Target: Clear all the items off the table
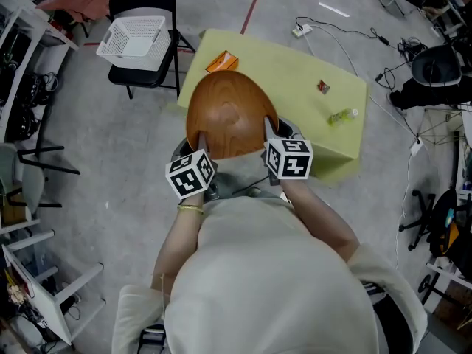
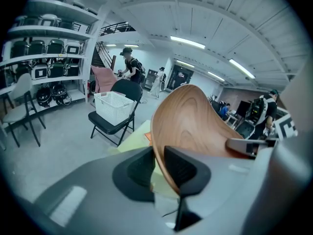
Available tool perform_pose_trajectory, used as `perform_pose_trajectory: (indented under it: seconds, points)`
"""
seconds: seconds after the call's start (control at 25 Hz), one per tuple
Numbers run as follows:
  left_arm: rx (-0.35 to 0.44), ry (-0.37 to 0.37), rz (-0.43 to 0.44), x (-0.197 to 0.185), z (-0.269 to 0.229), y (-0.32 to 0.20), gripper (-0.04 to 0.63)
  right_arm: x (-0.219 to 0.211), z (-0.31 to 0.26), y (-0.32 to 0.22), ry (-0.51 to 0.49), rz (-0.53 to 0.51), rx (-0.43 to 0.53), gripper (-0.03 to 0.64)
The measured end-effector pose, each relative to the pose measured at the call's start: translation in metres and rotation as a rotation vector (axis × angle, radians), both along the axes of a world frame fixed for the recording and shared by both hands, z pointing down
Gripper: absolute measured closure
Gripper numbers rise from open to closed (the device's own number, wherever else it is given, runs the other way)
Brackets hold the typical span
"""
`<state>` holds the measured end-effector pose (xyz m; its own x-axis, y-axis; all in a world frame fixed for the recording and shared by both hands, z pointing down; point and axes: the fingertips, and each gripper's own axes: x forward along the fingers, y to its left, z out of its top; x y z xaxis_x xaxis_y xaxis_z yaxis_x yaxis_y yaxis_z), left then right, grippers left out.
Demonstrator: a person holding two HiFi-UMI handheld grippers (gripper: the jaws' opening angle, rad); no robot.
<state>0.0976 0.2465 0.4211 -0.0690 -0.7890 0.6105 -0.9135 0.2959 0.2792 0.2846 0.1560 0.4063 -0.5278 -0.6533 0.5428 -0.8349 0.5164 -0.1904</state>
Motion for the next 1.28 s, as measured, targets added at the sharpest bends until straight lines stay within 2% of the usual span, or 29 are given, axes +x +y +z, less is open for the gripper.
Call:
perform_pose_trajectory:
  seconds: [0.56, 1.28]
  points:
    - [0.01, 0.01, -0.033, -0.119, -0.015, -0.032, 0.533, -0.121, -0.018, -0.037, -0.001, -0.03, 0.01, 0.575]
    - [0.003, 0.009, -0.103, -0.274, -0.014, -0.029, 0.534, -0.283, -0.014, -0.047, -0.007, -0.095, -0.001, 0.575]
